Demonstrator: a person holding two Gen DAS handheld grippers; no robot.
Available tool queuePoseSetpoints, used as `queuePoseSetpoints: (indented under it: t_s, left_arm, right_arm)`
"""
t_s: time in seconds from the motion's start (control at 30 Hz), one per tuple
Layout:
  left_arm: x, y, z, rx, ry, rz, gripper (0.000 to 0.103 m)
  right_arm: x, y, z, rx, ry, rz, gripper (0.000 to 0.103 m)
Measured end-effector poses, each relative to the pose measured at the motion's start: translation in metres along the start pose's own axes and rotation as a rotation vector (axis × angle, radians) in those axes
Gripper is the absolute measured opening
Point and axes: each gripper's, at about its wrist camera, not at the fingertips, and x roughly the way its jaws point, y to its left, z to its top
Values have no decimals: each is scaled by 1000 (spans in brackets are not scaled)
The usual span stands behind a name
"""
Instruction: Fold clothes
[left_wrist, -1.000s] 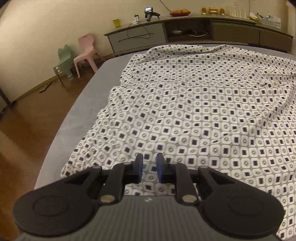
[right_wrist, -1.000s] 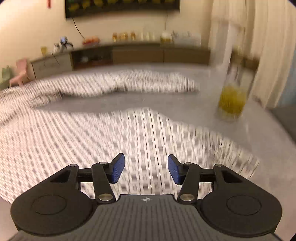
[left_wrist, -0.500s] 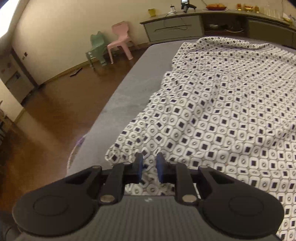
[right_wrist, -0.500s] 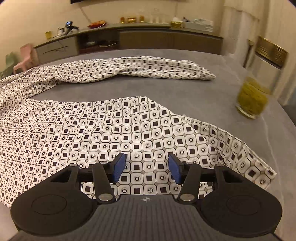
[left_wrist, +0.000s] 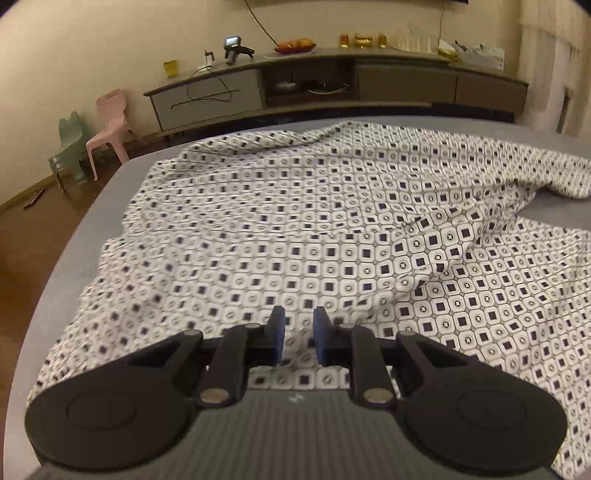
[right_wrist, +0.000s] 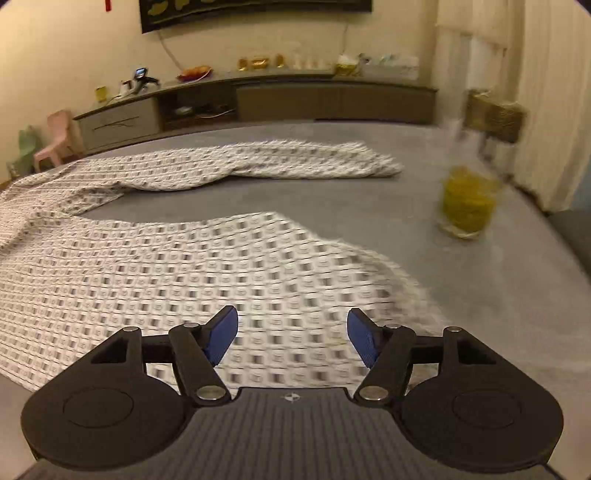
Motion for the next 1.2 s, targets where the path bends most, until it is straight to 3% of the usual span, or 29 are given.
queuePoseSetpoints:
  t_s: [0.13,0.2,0.3,0.4,0.47,0.7,0.8,0.93,1.0,1.03,1.07,1.1,1.2]
  left_arm:
    - [18,9,3,-6,6,58,18]
    - [21,26,6,-56,18,53,18]
    - [20,54,11,-173,9,15,18]
    - [18,86,13,-291,6,15,18]
    - [19,107,14,-364,8,26,18]
    - [28,147,-1,-484,36,56,16]
    - [32,162,-9,-526,50,69,16]
    - [33,173,-12,-562,43,27,17]
    - [33,181,-13,-584,24,-11,17]
    - [33,184,-14,-596,13,-29,17]
    - [31,191,-16,-624,-8,-45,17]
    - [28,198,-18,-652,-29,-61,17]
    - [17,218,-23,-733,-95,-102,17]
  right_arm:
    - [4,14,-11,-120,124,-91,68]
    - [-8,33,-4,-229,99,-127,68]
    - [-26,76,41,-330,-1,-36,70]
    - [-23,137,101,-420,-115,131,72]
    - [-2,187,139,-490,-167,226,78]
    - [155,372,222,-734,-214,325,79]
    - [213,427,243,-704,-176,392,79]
    - [236,461,249,-687,-154,418,80]
    - [245,477,251,-680,-144,429,74]
    - [249,485,252,-677,-139,434,50]
    - [254,492,252,-674,-133,440,15]
    - [259,500,253,-670,-128,445,4]
    - [272,524,256,-660,-113,461,0]
